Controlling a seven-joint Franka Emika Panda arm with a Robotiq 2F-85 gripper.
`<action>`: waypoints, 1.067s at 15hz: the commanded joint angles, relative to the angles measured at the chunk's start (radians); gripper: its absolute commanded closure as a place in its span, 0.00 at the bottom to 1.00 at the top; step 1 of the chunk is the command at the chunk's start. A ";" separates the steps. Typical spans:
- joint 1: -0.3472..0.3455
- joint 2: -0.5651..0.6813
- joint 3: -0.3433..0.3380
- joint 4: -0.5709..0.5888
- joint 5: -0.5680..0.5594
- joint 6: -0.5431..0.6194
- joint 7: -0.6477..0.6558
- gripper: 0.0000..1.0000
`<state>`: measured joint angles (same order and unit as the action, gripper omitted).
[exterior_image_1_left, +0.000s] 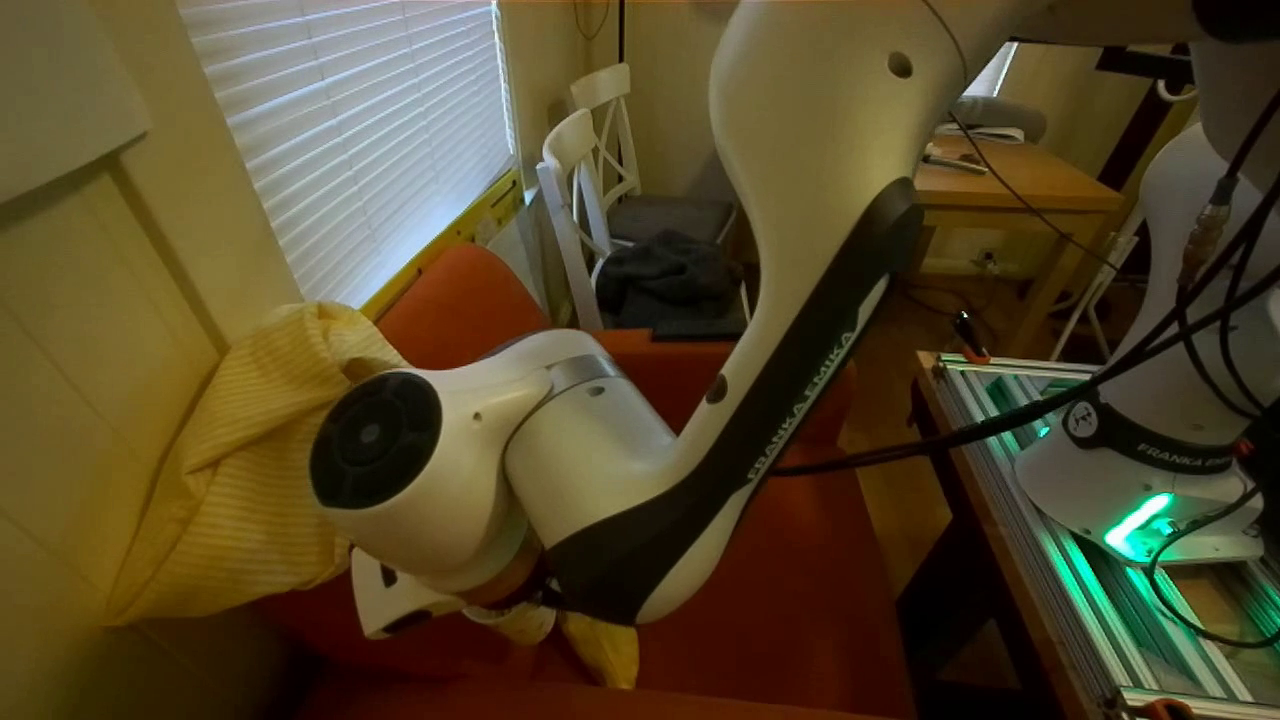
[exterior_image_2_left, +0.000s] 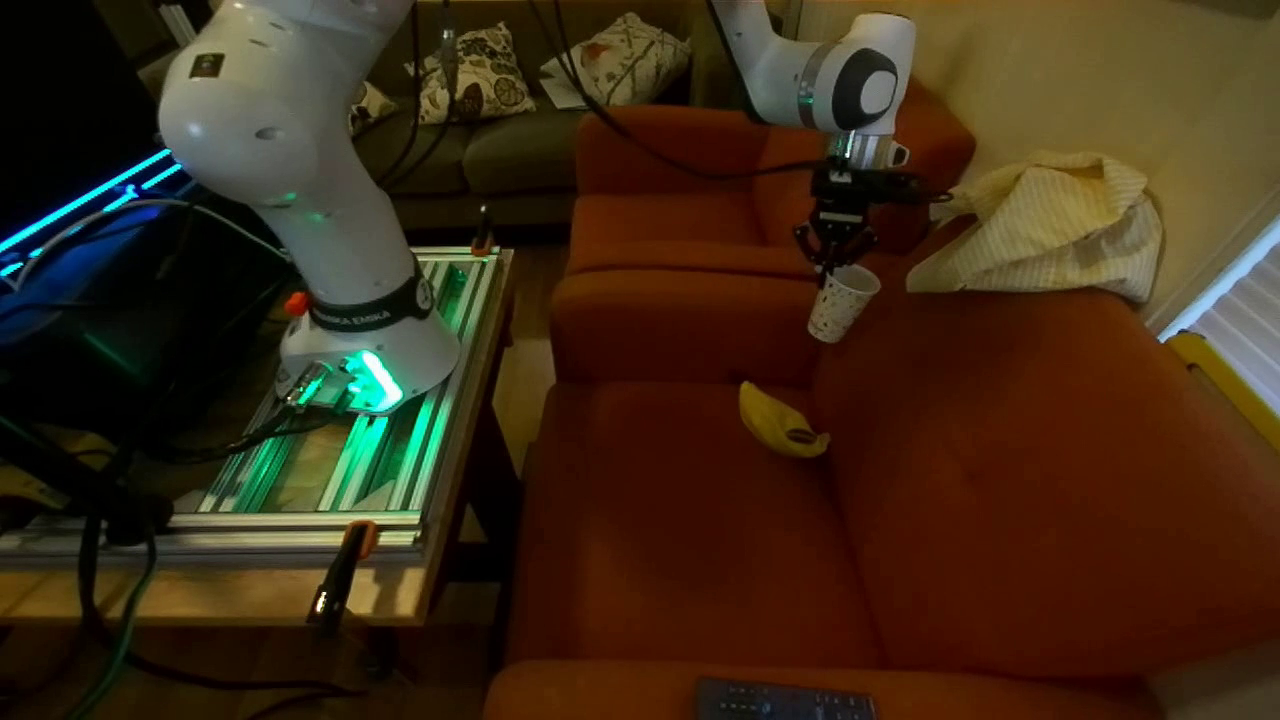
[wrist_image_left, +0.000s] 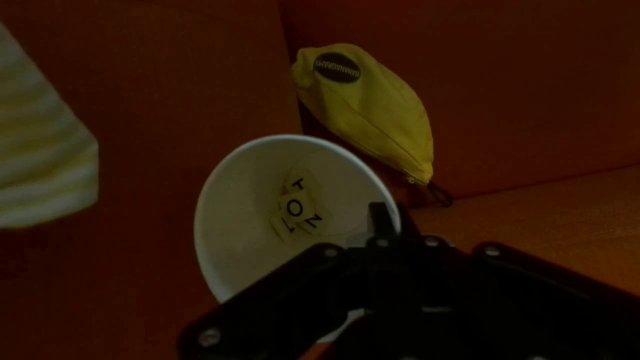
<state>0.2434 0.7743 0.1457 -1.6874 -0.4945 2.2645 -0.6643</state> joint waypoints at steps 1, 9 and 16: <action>0.027 0.059 0.009 0.095 -0.025 -0.040 -0.079 0.98; 0.094 0.076 0.002 0.147 -0.043 -0.037 -0.159 0.98; 0.125 0.121 -0.003 0.216 -0.081 -0.023 -0.220 0.98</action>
<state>0.3543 0.8434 0.1476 -1.5433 -0.5405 2.2540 -0.8421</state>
